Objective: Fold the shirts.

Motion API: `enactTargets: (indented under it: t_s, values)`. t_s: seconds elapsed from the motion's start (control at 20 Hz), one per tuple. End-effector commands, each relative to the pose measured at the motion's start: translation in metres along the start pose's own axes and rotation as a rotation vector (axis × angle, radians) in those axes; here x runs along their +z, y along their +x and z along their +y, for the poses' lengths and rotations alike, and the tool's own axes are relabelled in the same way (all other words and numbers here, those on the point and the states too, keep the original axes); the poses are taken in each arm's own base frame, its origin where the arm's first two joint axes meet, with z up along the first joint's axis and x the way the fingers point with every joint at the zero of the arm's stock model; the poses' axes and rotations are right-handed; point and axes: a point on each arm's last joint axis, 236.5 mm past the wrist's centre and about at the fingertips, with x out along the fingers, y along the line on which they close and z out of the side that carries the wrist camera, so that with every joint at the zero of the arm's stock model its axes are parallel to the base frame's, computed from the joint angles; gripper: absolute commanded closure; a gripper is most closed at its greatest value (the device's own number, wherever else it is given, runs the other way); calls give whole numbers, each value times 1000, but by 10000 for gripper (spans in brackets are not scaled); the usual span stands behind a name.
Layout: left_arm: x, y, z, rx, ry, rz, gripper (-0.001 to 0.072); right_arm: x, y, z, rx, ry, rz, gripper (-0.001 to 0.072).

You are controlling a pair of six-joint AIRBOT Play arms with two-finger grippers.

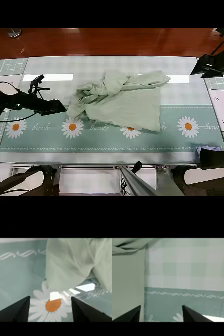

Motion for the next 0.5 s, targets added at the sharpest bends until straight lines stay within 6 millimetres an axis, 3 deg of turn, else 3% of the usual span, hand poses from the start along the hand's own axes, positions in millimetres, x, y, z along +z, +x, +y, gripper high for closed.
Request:
enactTargets:
  t_s: [0.0,0.2,0.25,0.3,0.35,0.45]
  values:
    - [12,18,-15,-88,18,-43,93,-1,-1,2,33,-5,-1,117]
    - [-4,55,-16,-112,28,69,116,-1,-1,2,33,-11,-1,117]
    - [-4,60,-16,-115,22,77,303,-1,-1,2,32,-16,1,117]
    - [-2,61,-16,-122,12,74,599,-4,-1,1,28,-25,10,118]
    - [3,60,-16,-127,4,59,683,-7,-1,-4,6,-27,24,139]
    - [12,52,-20,-148,-4,34,682,-26,12,-7,28,-1,97,169]
